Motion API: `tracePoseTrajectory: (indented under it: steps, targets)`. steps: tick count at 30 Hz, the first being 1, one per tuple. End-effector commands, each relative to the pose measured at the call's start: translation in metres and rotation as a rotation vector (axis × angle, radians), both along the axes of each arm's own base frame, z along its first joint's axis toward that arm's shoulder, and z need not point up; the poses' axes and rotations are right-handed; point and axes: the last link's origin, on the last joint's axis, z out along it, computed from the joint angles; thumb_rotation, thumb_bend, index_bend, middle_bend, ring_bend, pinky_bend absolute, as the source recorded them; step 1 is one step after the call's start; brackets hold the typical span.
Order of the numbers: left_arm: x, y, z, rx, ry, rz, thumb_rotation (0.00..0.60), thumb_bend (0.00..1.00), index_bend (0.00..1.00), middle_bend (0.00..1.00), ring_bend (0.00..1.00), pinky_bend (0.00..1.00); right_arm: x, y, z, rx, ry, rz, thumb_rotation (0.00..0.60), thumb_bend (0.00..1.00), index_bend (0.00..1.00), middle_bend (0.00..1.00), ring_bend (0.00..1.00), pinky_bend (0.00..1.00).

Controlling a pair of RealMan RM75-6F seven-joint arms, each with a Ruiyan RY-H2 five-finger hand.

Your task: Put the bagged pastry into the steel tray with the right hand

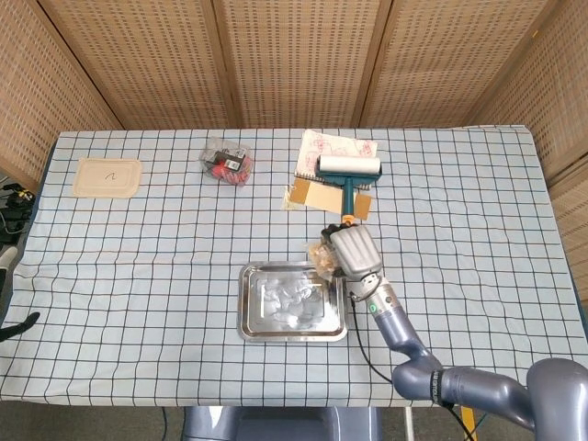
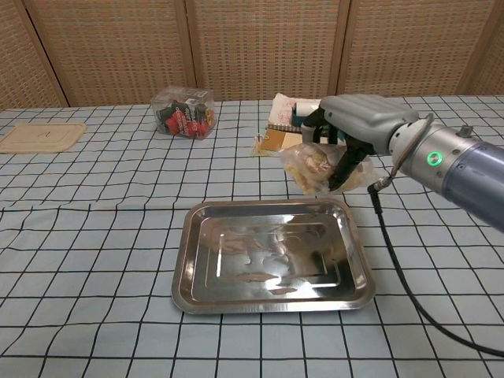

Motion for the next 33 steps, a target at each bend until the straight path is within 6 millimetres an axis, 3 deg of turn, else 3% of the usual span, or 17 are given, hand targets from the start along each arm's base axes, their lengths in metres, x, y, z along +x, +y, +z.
tracePoseTrajectory:
  steps: [1,5,12,14,19,22,28,33]
  targets:
    - [0.000,0.000,0.000,-0.002,-0.004,0.001,0.600,0.00,0.00,0.00,0.00,0.00,0.022,0.016,-0.020,0.039,-0.017,0.030,0.600,0.33,0.65,0.52,0.50,0.63]
    - [0.000,0.000,0.001,-0.004,-0.010,-0.001,0.600,0.00,0.00,0.00,0.00,0.00,0.034,0.028,-0.039,0.072,-0.023,0.040,0.600,0.33,0.65,0.52,0.50,0.63]
    - [-0.001,0.000,0.002,-0.001,-0.019,0.002,0.600,0.00,0.00,0.00,0.00,0.00,0.041,0.037,-0.053,0.091,-0.013,0.050,0.600,0.33,0.63,0.48,0.48,0.60]
    - [-0.002,0.001,0.002,-0.003,-0.020,0.004,0.600,0.00,0.00,0.00,0.00,0.00,0.042,0.040,-0.054,0.103,-0.008,0.044,0.600,0.32,0.59,0.44,0.44,0.53]
    - [-0.001,0.001,0.002,-0.012,-0.021,0.002,0.600,0.00,0.00,0.00,0.00,0.00,0.044,0.051,-0.056,0.129,0.033,0.043,0.600,0.24,0.37,0.14,0.13,0.12]
    - [-0.001,0.000,0.002,-0.010,-0.023,0.003,0.600,0.00,0.00,0.00,0.00,0.00,0.049,0.059,-0.056,0.142,0.039,0.040,0.600,0.23,0.30,0.07,0.06,0.02]
    - [-0.001,-0.002,0.006,0.004,-0.033,0.001,0.600,0.00,0.00,0.00,0.00,0.00,0.056,0.075,-0.053,0.152,0.071,0.045,0.600,0.21,0.23,0.00,0.00,0.00]
    - [0.001,-0.004,0.010,0.018,-0.046,-0.012,0.600,0.00,0.00,0.00,0.00,0.00,0.055,0.079,-0.038,0.091,0.093,0.062,0.600,0.21,0.22,0.00,0.00,0.00]
